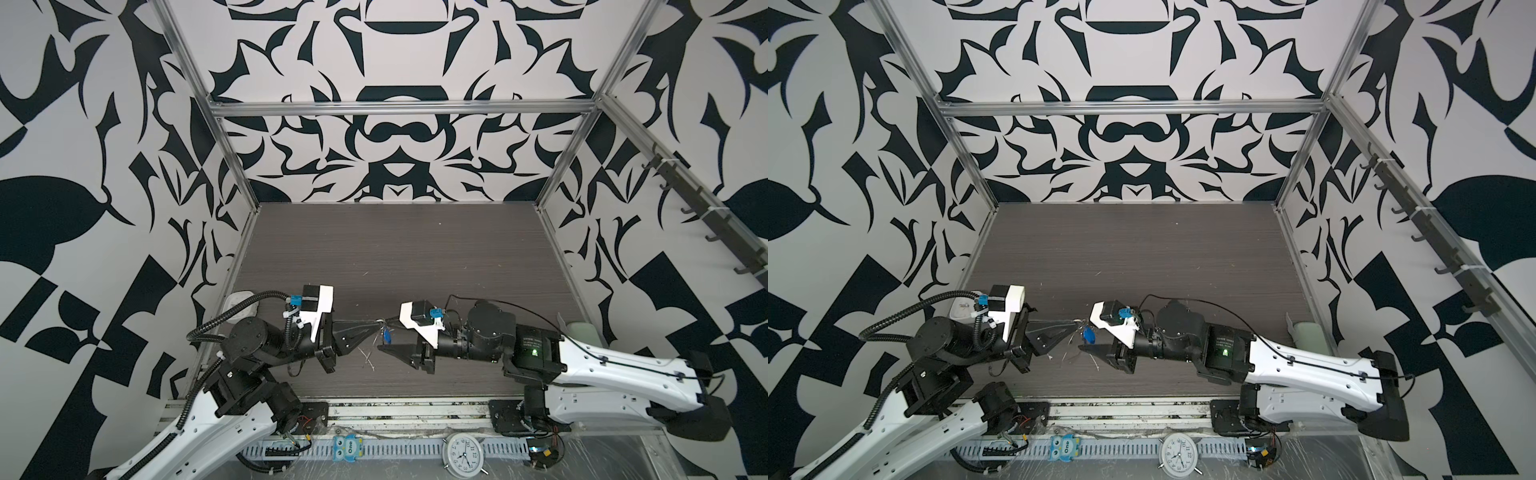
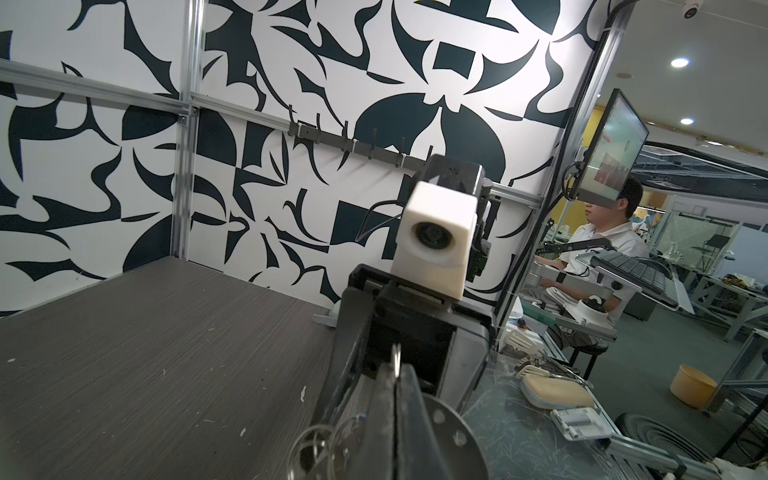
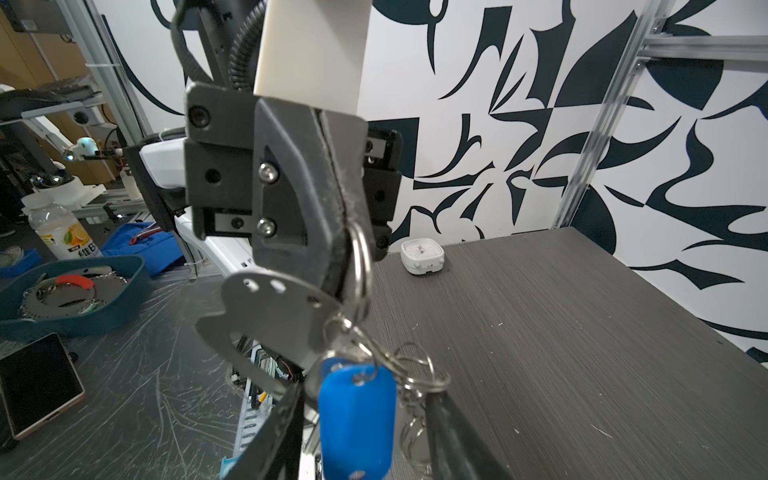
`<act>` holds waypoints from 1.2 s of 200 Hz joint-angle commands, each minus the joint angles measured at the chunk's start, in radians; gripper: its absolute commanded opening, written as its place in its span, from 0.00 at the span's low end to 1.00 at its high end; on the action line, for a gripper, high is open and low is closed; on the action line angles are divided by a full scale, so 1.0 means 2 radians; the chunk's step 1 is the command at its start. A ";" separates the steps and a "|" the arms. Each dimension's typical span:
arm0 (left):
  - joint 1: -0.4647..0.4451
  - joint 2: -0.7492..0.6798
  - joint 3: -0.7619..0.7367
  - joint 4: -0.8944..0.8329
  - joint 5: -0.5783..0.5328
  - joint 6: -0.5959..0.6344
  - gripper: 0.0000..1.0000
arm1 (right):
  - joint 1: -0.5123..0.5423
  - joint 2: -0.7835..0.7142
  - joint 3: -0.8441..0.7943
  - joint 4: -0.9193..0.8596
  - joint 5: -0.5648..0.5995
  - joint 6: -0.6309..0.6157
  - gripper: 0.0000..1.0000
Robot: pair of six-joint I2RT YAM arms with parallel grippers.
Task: Remove the keys from the keyring
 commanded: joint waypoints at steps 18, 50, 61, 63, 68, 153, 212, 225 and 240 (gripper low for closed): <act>-0.001 -0.009 -0.011 0.024 0.003 -0.004 0.00 | 0.011 -0.011 0.030 0.018 0.035 -0.018 0.48; -0.002 -0.004 -0.010 0.026 0.004 -0.006 0.00 | 0.014 -0.009 0.032 0.023 0.038 -0.019 0.47; -0.001 -0.001 -0.010 0.026 0.005 -0.006 0.00 | 0.015 -0.008 0.032 0.023 0.039 -0.019 0.45; -0.001 -0.001 -0.010 0.026 0.005 -0.006 0.00 | 0.016 -0.008 0.033 0.023 0.040 -0.020 0.45; -0.001 -0.001 -0.010 0.026 0.005 -0.007 0.00 | 0.016 -0.008 0.032 0.023 0.043 -0.020 0.44; -0.001 0.001 -0.008 0.017 0.005 -0.003 0.00 | 0.020 -0.014 0.035 -0.004 0.080 -0.020 0.18; -0.002 -0.010 -0.004 0.004 0.005 0.001 0.00 | 0.025 -0.020 0.033 -0.020 0.086 -0.018 0.01; -0.001 -0.011 -0.004 0.001 0.005 0.001 0.00 | 0.025 -0.021 0.034 -0.024 0.090 -0.018 0.00; -0.002 -0.012 -0.003 -0.002 0.005 0.002 0.00 | 0.027 -0.022 0.036 -0.029 0.092 -0.020 0.00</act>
